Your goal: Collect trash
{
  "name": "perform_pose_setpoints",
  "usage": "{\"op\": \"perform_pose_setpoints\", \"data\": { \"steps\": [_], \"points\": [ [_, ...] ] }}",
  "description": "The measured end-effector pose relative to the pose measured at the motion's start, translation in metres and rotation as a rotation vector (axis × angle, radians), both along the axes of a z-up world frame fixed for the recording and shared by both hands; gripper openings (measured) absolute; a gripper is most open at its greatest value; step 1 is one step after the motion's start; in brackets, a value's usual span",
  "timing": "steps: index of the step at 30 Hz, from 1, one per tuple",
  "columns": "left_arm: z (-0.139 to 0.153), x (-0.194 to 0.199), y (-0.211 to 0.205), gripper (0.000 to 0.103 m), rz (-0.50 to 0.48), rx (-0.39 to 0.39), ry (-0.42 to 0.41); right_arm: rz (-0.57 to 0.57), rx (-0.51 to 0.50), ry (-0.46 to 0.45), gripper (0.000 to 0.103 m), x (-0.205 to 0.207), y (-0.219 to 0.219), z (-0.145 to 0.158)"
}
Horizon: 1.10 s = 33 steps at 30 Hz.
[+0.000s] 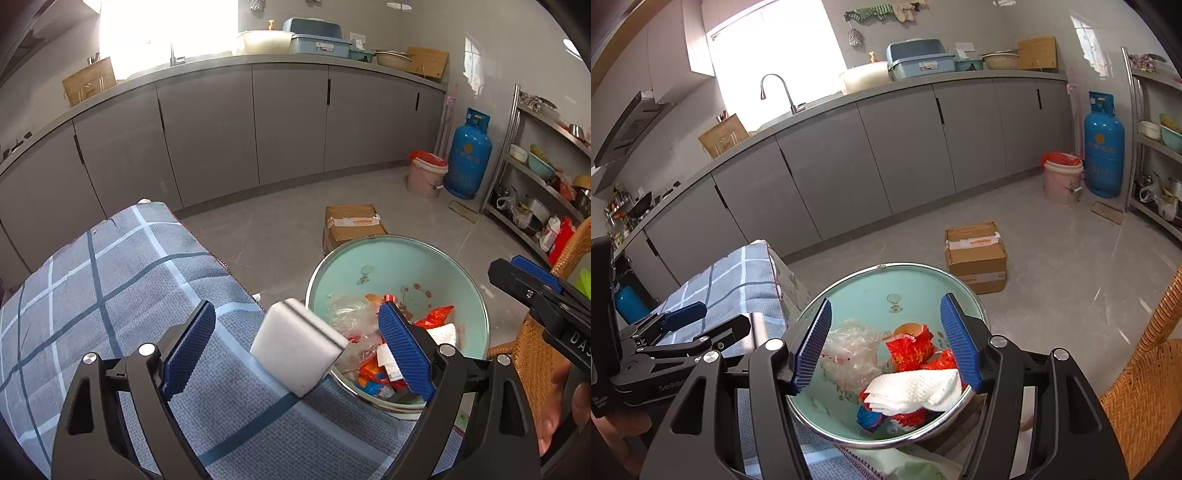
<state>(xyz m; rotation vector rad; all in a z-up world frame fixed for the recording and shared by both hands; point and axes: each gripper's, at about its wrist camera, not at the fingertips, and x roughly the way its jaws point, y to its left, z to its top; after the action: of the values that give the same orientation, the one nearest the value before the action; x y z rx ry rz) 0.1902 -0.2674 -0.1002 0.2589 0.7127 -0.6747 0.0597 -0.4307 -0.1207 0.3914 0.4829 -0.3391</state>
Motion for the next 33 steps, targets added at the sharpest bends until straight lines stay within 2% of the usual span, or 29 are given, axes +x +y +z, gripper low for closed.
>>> {"op": "perform_pose_setpoints", "data": {
  "steps": [16,33],
  "points": [
    [0.025,-0.019,0.033,0.089,0.019,-0.065,-0.019,0.004,-0.032,-0.031,0.066,-0.024,0.025,0.025],
    [0.029,-0.021,0.044,0.09,0.034,-0.078,-0.025,0.016,-0.044,-0.032,0.067,-0.025,0.035,0.03]
  ]
}}
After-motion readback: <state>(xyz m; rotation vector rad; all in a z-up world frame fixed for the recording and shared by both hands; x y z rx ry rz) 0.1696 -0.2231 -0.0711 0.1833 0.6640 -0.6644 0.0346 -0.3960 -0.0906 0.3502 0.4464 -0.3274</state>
